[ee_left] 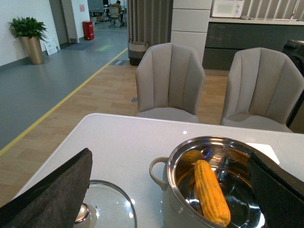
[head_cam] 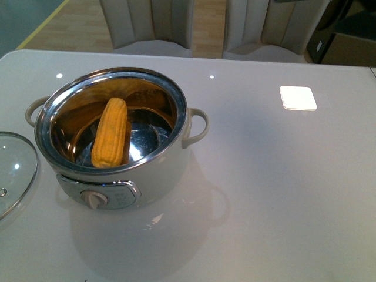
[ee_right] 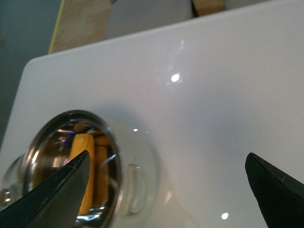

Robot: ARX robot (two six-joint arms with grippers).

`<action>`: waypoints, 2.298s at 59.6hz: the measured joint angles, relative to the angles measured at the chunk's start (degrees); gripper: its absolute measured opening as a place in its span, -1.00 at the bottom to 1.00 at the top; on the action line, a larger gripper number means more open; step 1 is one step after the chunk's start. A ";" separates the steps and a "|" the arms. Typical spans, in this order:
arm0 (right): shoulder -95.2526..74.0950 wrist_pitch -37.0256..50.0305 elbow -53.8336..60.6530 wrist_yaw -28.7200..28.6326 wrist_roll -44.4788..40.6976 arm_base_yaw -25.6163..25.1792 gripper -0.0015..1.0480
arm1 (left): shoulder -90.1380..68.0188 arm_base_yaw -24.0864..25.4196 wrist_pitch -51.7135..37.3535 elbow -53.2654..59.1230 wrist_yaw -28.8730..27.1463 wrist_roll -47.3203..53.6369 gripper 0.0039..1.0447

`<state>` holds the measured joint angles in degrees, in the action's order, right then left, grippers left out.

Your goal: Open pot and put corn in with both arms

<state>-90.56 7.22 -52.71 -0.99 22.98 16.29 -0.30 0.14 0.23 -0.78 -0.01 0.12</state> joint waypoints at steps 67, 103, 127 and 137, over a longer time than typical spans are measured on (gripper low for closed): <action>57.92 18.38 46.36 0.96 -22.45 -16.22 -0.53 | 0.00 0.00 0.00 0.00 -0.02 0.00 0.87; 71.67 11.61 51.63 0.98 -22.69 -16.24 -0.96 | 0.00 0.00 0.00 0.00 -0.02 0.00 0.87; 79.93 3.41 51.63 1.01 -22.71 -16.24 -0.96 | 0.00 0.00 0.00 0.00 -0.02 0.00 0.87; 89.46 -6.71 51.63 1.03 -22.71 -16.24 -0.96 | 0.00 0.00 0.00 0.00 -0.02 0.00 0.87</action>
<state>-1.10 0.51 -1.08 0.03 0.27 0.05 -0.30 0.14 0.23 -0.78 -0.03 0.12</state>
